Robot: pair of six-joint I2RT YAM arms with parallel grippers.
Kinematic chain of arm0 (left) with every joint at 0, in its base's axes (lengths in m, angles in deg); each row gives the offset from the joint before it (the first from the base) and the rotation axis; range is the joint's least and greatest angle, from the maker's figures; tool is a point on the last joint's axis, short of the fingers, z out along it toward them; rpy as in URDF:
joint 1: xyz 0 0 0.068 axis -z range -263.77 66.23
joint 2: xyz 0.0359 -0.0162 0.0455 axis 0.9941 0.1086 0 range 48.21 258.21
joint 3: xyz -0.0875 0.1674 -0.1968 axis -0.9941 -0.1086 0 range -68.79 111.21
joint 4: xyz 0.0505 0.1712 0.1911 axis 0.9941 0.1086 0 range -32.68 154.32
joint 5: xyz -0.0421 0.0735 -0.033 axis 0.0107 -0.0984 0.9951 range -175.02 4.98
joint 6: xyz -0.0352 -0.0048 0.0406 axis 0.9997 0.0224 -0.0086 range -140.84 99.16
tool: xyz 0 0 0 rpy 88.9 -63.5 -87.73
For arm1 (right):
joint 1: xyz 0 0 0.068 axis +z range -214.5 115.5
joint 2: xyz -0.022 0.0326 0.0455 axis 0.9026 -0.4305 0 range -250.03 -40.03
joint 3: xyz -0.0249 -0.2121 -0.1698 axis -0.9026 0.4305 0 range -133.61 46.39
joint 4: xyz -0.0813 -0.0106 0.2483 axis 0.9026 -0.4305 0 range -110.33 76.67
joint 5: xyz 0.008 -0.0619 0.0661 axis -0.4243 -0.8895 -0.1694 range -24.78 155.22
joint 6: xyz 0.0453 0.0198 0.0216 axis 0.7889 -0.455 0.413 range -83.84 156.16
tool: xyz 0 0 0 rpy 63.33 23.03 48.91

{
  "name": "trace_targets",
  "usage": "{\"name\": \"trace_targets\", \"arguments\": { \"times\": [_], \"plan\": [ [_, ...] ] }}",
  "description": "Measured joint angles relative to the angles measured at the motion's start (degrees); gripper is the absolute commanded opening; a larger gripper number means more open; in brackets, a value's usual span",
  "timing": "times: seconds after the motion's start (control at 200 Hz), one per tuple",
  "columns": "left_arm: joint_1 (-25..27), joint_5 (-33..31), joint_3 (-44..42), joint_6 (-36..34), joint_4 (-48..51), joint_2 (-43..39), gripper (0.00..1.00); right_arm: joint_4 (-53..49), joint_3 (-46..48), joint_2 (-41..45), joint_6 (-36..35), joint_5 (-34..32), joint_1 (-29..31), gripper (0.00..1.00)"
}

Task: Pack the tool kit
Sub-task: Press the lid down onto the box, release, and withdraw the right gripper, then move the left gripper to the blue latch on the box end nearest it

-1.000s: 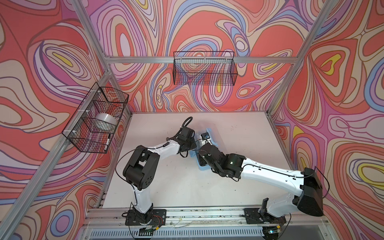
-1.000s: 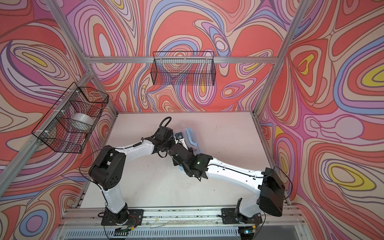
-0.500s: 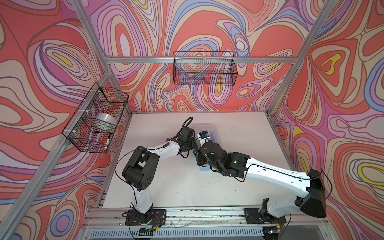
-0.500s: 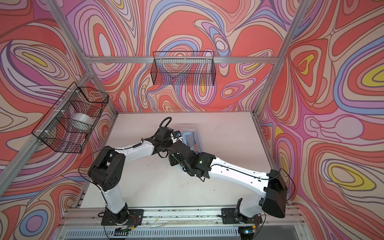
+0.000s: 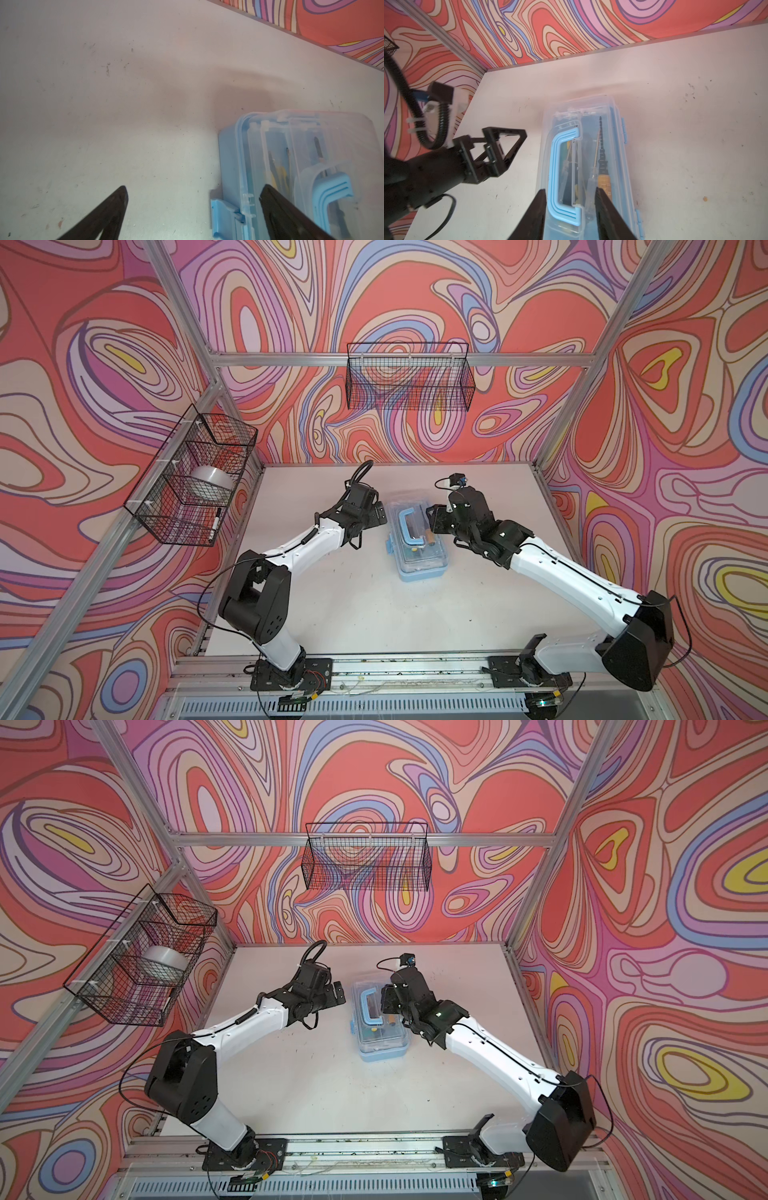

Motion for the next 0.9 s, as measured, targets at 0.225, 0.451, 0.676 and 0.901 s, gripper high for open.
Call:
{"name": "trace_targets", "arguments": {
  "times": [0.225, 0.451, 0.676, 0.901],
  "plan": [
    [0.0, 3.56, -12.96, -2.08, -1.9, -9.62, 1.0, 3.19, 4.7, -1.36, -0.07, 7.04, -11.17, 0.4],
    [0.04, 5.66, -30.99, -3.72, -10.01, -24.59, 1.0, 6.6, 7.15, -6.73, 0.52, 12.07, -14.78, 0.39],
    [0.15, 10.03, -36.98, -4.7, -16.2, -29.14, 1.0, 10.58, 8.61, -10.38, 3.89, 15.54, -14.71, 0.36],
    [3.04, 12.09, -41.75, -5.09, -21.99, -25.29, 0.97, 14.45, 12.5, -10.71, 8.48, 18.6, -14.95, 0.32]
  ]
}}
